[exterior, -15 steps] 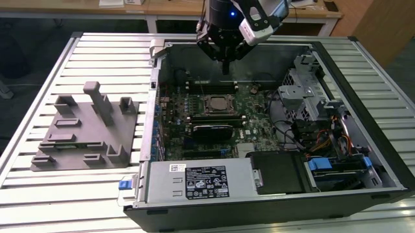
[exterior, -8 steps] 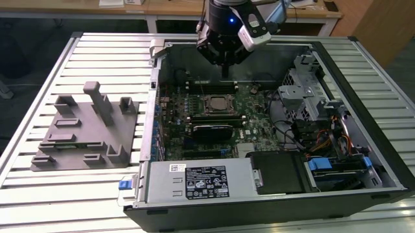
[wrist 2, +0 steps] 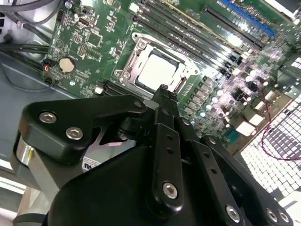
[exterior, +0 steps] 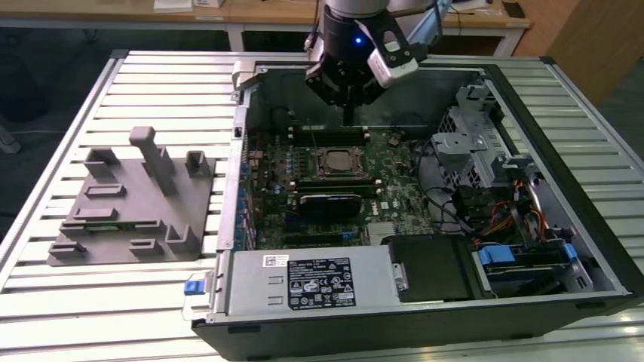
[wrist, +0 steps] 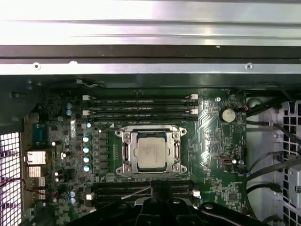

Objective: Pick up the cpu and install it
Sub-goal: 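Install the first cpu locking lever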

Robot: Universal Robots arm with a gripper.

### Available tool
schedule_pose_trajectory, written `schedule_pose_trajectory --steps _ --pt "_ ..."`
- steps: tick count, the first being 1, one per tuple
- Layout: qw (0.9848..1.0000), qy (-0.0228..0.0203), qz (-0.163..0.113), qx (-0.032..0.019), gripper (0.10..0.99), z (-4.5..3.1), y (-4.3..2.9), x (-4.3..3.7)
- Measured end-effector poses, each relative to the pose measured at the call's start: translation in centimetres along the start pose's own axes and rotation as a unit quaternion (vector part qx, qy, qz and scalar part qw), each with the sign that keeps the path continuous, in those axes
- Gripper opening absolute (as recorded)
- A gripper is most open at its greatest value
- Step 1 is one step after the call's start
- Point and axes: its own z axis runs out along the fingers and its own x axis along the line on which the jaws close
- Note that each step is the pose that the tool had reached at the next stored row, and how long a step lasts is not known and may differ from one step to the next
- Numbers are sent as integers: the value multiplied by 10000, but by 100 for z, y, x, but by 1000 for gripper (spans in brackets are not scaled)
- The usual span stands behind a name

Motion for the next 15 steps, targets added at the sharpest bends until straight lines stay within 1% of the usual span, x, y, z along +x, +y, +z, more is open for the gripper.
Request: schedule_pose_trajectory --steps 2,4,11,15 --pt "10000 1 3 -53 106 18 0 1" --pt "10000 3 5 -84 106 42 -1 2" --pt "10000 3 5 -89 106 119 -3 6" --pt "10000 3 5 -89 106 149 -3 7"
